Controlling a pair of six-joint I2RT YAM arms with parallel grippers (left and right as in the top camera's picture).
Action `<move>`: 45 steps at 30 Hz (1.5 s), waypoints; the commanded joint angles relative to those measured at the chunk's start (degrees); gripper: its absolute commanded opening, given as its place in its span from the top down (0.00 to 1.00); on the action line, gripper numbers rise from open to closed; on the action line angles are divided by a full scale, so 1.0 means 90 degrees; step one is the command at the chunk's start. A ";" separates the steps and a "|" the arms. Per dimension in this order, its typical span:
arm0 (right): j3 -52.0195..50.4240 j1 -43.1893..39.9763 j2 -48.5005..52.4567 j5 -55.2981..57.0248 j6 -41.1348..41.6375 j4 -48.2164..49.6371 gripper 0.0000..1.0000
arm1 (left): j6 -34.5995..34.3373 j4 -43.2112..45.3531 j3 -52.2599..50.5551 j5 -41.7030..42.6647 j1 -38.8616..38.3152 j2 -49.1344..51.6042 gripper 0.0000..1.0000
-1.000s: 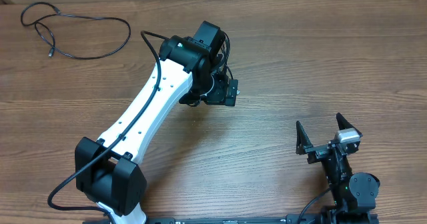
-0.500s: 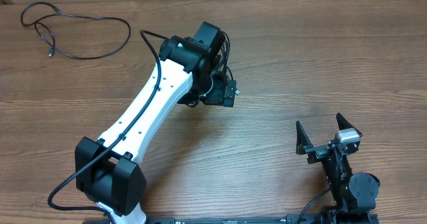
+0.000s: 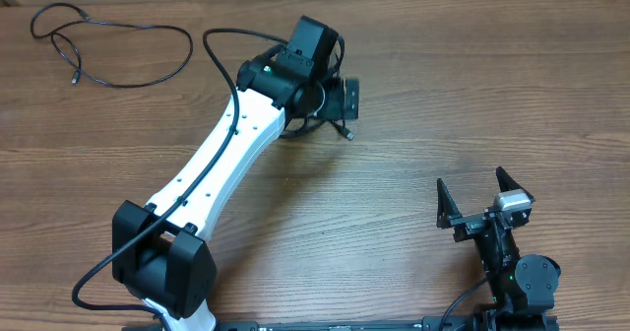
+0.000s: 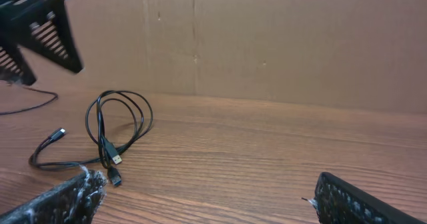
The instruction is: Untangle cables
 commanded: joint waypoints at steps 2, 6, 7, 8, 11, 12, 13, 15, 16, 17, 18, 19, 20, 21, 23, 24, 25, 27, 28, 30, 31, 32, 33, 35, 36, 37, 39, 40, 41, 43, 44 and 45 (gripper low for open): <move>-0.0066 0.0019 -0.0051 0.0046 -0.0010 0.0032 0.00 | -0.1389 0.0284 -0.0073 -0.0401 -0.0024 0.0284 0.00; -0.0066 0.0019 -0.0051 0.0046 -0.0010 0.0032 0.00 | -0.1938 0.0352 -0.0073 -0.0294 -0.0083 0.0670 0.00; -0.0066 0.0019 -0.0051 0.0046 -0.0010 0.0029 0.00 | -0.1948 0.0372 -0.0073 -0.0221 -0.0100 0.0797 0.02; -0.0066 0.0019 -0.0051 0.0044 -0.0010 0.0029 0.00 | -0.1945 0.0379 -0.0073 -0.0182 -0.0117 0.0901 0.03; -0.0066 0.0019 -0.0051 0.0046 -0.0010 0.0032 0.00 | -0.1945 0.0430 -0.0073 -0.0056 -0.0148 0.1243 0.13; -0.0066 0.0019 -0.0051 0.0046 -0.0010 0.0029 0.00 | -0.1945 0.0454 -0.0073 -0.0034 -0.0148 0.1343 0.18; -0.0066 0.0019 -0.0051 0.0046 -0.0010 0.0029 0.00 | -0.1945 0.0498 -0.0073 0.0010 -0.0148 0.1447 0.24; -0.0066 0.0019 -0.0051 0.0044 -0.0010 0.0029 0.00 | -0.1945 0.0571 -0.0073 0.0051 -0.0148 0.1569 0.33; -0.0066 0.0019 -0.0051 0.0044 -0.0010 0.0032 0.00 | -0.1945 0.0590 -0.0073 0.0058 -0.0148 0.1581 0.34; -0.0066 0.0019 -0.0051 0.0046 -0.0010 0.0029 0.00 | -0.1943 0.0673 -0.0073 0.0058 -0.0148 0.1605 0.34; -0.0066 0.0019 -0.0051 0.0046 -0.0010 0.0029 0.00 | -0.1943 0.0738 -0.0073 0.0058 -0.0148 0.1605 0.34; -0.0066 0.0019 -0.0051 0.0046 -0.0010 0.0029 0.00 | -0.1943 0.0804 -0.0073 0.0058 -0.0148 0.1605 0.35; -0.0066 0.0019 -0.0051 0.0046 -0.0010 0.0032 0.00 | -0.1943 0.0850 -0.0073 0.0061 -0.0148 0.1605 0.38; -0.0066 0.0019 -0.0051 0.0046 -0.0010 0.0029 0.00 | -0.1943 0.0894 -0.0073 0.0058 -0.0148 0.1605 0.41; -0.0066 0.0019 -0.0051 0.0046 -0.0010 0.0032 0.00 | -0.1943 0.0940 -0.0073 0.0032 -0.0148 0.1605 0.54; -0.0066 0.0019 -0.0051 0.0046 -0.0010 0.0032 0.00 | -0.1943 0.0950 -0.0073 -0.0005 -0.0148 0.1605 0.59; -0.0066 0.0019 -0.0051 0.0046 -0.0010 0.0029 0.00 | -0.1940 0.0957 -0.0073 -0.0058 -0.0148 0.1605 0.61; -0.0066 0.0019 -0.0051 0.0046 -0.0010 0.0032 0.00 | -0.1919 0.0962 -0.0073 -0.0092 -0.0148 0.1605 0.63; -0.0066 0.0019 -0.0051 0.0044 -0.0010 0.0029 0.00 | -0.1919 0.0959 -0.0073 -0.0092 -0.0148 0.1605 0.64; -0.0066 0.0019 -0.0051 0.0046 -0.0010 0.0029 0.00 | -0.1921 0.0959 -0.0073 -0.0087 -0.0148 0.1605 0.67; -0.0066 0.0019 -0.0051 0.0046 -0.0010 0.0032 0.00 | -0.1919 0.0959 -0.0073 -0.0087 -0.0148 0.1605 0.71; -0.0066 0.0019 -0.0051 0.0046 -0.0010 0.0032 0.00 | -0.1919 0.0962 -0.0073 -0.0087 -0.0148 0.1605 0.77; -0.0066 0.0019 -0.0051 0.0046 -0.0010 0.0032 0.00 | -0.1919 0.0962 -0.0070 -0.0087 -0.0148 0.1605 0.85; -0.0066 0.0019 -0.0051 0.0046 -0.0010 0.0029 0.00 | -0.1829 0.0950 -0.0046 -0.0015 -0.0134 0.1600 0.96; -0.0066 0.0019 -0.0051 0.0046 -0.0010 0.0032 0.00 | -0.1630 0.0930 -0.0007 0.0262 -0.0114 0.1559 0.96; -0.0066 0.0019 -0.0051 0.0044 -0.0010 0.0032 0.00 | -0.1508 0.0930 0.0022 0.0534 -0.0085 0.1503 0.96; -0.0066 0.0019 -0.0051 0.0046 -0.0010 0.0032 0.00 | -0.1377 0.0933 0.0102 0.1039 -0.0019 0.1336 0.96; -0.0066 0.0019 -0.0051 0.0046 -0.0010 0.0032 0.00 | -0.1355 0.0930 0.0146 0.1268 0.0012 0.1226 0.96; -0.0066 0.0019 -0.0051 0.0046 -0.0010 0.0029 0.00 | -0.1338 0.0930 0.0185 0.1462 0.0044 0.1107 0.96; -0.0066 0.0019 -0.0051 0.0046 -0.0010 0.0032 0.00 | -0.1341 0.0935 0.0219 0.1770 0.0121 0.0789 0.96; -0.0066 0.0019 -0.0051 0.0046 -0.0010 0.0032 0.00 | -0.1341 0.0935 0.0219 0.1870 0.0158 0.0612 0.96; -0.0066 0.0019 -0.0051 0.0046 -0.0010 0.0032 0.00 | -0.1341 0.0933 0.0219 0.1994 0.0197 0.0410 0.96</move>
